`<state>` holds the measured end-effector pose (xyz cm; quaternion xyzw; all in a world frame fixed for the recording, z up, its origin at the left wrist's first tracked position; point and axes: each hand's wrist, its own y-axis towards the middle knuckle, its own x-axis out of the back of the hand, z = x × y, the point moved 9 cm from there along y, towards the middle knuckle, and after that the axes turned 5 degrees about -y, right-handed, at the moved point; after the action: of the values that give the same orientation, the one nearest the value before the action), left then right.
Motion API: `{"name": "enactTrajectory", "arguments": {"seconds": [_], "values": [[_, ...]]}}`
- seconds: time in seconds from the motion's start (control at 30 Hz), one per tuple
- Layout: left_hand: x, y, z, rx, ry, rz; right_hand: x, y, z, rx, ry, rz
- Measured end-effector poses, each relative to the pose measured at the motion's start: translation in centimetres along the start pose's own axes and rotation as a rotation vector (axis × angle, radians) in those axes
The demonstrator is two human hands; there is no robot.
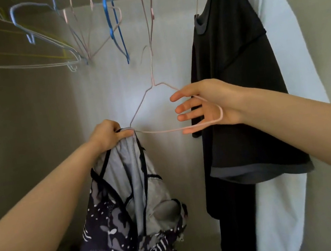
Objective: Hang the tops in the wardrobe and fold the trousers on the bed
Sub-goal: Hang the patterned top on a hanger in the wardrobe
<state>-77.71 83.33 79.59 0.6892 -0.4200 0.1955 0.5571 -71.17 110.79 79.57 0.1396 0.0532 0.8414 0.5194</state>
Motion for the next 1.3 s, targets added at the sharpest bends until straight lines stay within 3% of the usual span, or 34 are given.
{"name": "enactTrajectory", "arguments": {"seconds": [0.13, 0.33, 0.6, 0.9, 1.13, 1.3], "values": [[-0.5, -1.1, 3.2, 0.101, -0.004, 0.005, -1.0, -1.8, -1.1, 0.047, 0.091, 0.079], [-0.4, -2.9, 6.7, 0.157, 0.087, -0.006, -3.5, -4.8, -3.2, 0.099, 0.014, 0.218], [1.1, -4.8, 10.0, 0.189, 0.193, -0.037, -4.9, -5.8, -5.4, -0.008, 0.019, 0.345], [0.9, -5.0, 4.4, -0.048, 0.067, -0.100, -7.6, -3.0, -8.7, -0.050, 0.003, 0.339], [2.3, -4.6, -2.7, -0.145, -0.175, -0.198, -8.4, -1.5, -11.4, 0.059, -0.024, 0.281], [2.2, -4.2, -5.1, -0.018, -0.587, -0.060, -7.0, -1.8, -11.1, 0.270, -0.017, 0.154]]}}
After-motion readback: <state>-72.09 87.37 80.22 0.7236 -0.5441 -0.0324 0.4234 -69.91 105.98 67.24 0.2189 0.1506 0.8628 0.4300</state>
